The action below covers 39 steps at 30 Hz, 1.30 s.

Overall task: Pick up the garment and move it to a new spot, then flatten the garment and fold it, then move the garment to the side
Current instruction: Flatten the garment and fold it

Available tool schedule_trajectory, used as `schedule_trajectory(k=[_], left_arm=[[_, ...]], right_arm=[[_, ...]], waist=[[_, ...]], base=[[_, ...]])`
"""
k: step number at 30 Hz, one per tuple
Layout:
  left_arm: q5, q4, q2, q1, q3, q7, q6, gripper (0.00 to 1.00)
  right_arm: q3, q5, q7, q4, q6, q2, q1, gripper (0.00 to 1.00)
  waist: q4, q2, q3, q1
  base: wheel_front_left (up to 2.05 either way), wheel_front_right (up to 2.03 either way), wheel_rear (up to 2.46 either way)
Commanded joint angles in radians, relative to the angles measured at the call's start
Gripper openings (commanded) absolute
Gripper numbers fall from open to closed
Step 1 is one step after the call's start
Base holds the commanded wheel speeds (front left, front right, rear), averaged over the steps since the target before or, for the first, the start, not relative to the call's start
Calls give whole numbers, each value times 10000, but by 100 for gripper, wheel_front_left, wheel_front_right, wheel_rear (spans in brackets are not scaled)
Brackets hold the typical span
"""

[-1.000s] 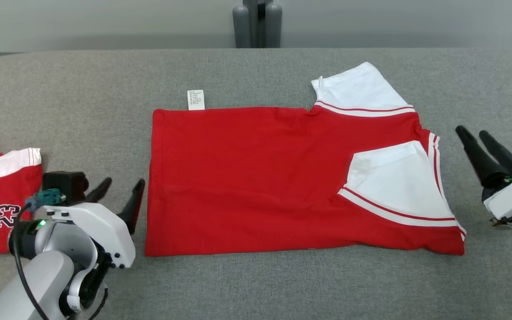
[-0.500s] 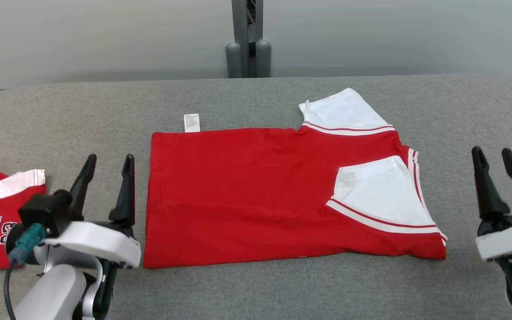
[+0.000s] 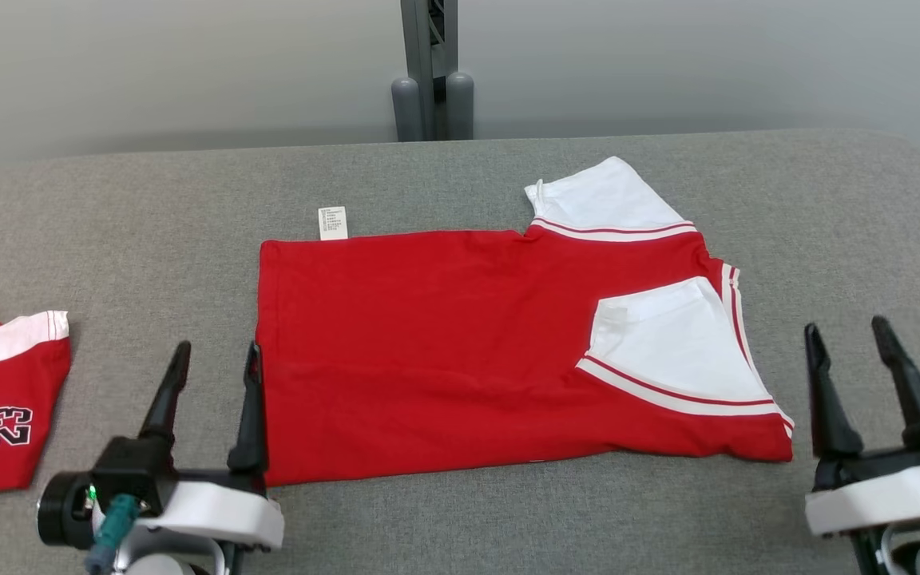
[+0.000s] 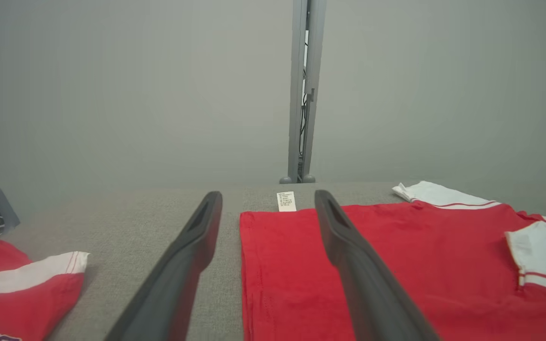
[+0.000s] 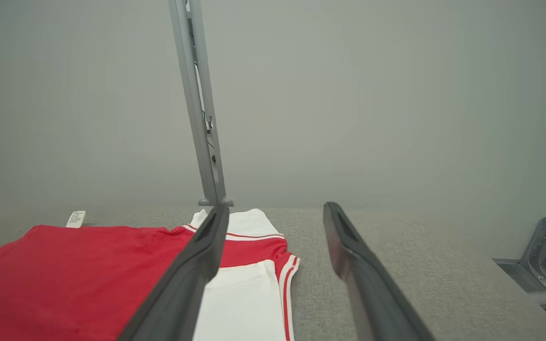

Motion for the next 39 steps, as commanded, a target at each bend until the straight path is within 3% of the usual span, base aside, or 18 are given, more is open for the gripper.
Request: schedule_trajectory(k=[1,5,12,24,39], left_arm=[[388,96,-95,221,137,-42,-162,100],[941,512,-764,641,551,-43,-657,100],[1552,1418,-1352,701,1324,-42,-1372,100],[510,4655,-1808,20,1548,246,-2005,100],[-554,5387,-2119,-575,1308,1230,-2691,100]], right_arm=[[-33,-219,-46,-23,-1,133,239,100],[-92,-560,-47,65,-1,435,503,100],[-102,-308,-49,696,-1,622,580,100],[-341,1370,476,3258,1,768,6,100],[-248,2170,1227,4381,1,796,-671,100]], waist=[[1,-1,1,0],[12,-1,0,0],[41,-1,22,0],[16,-1,106,0],[43,-1,414,0]], base=[[0,0,0],[0,0,0],[0,0,0],[0,0,0],[0,0,0]])
